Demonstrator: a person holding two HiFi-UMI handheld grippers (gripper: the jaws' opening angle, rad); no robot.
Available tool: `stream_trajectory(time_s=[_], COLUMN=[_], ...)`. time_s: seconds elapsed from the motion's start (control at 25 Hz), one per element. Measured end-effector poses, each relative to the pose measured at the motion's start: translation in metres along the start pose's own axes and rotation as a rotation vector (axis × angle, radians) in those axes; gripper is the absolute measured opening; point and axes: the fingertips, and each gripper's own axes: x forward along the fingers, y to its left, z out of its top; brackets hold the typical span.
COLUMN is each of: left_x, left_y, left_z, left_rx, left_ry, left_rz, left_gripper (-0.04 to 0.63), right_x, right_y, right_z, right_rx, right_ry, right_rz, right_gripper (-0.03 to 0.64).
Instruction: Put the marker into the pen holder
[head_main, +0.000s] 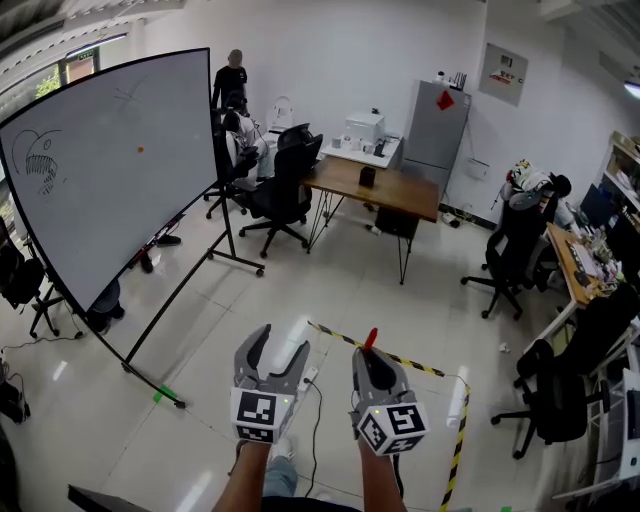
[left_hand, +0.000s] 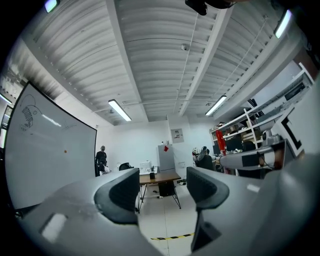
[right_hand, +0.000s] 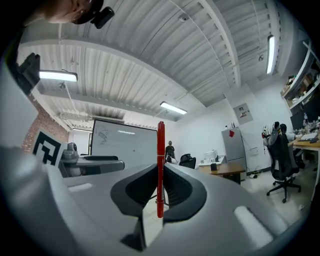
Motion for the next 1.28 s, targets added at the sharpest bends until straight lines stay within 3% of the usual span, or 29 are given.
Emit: stream_trajectory(time_s=[0.32, 0.6, 0.96, 1.12, 1.28], left_x=[0.113, 0.179, 0.267, 0.316, 0.378], left_y=[0.089, 0.156, 0.153, 0.161, 0.163], left_z=[0.004, 0.001, -0.033, -0.032, -0.009], left_rx=[-0.009, -0.057, -0.067, -0.042, -0.001], left_ry=[-0.036, -0.071, -0.018, -0.01, -0.043], left_rz=[-0.052, -0.06, -0.143, -0.108, -0.079], left_gripper=[0.284, 0.285, 0.285, 0.285, 0.285], right_x=[0.15, 0.237, 0.298, 0.336, 0.371], right_y=[-0.014, -0.008, -0.089, -0.127, -0.185], right_z=[0.036, 0.03, 0.01, 0.01, 0.039], right_rx=[-0.078, -0.103, -0.063, -0.032, -0.033], right_ry=[-0.066, -0.038, -0.011, -0.023, -0.081], right_rz=[0.0, -0.002, -0.07, -0.034, -0.022], right_gripper=[0.035, 0.035, 0.035, 0.035, 0.035])
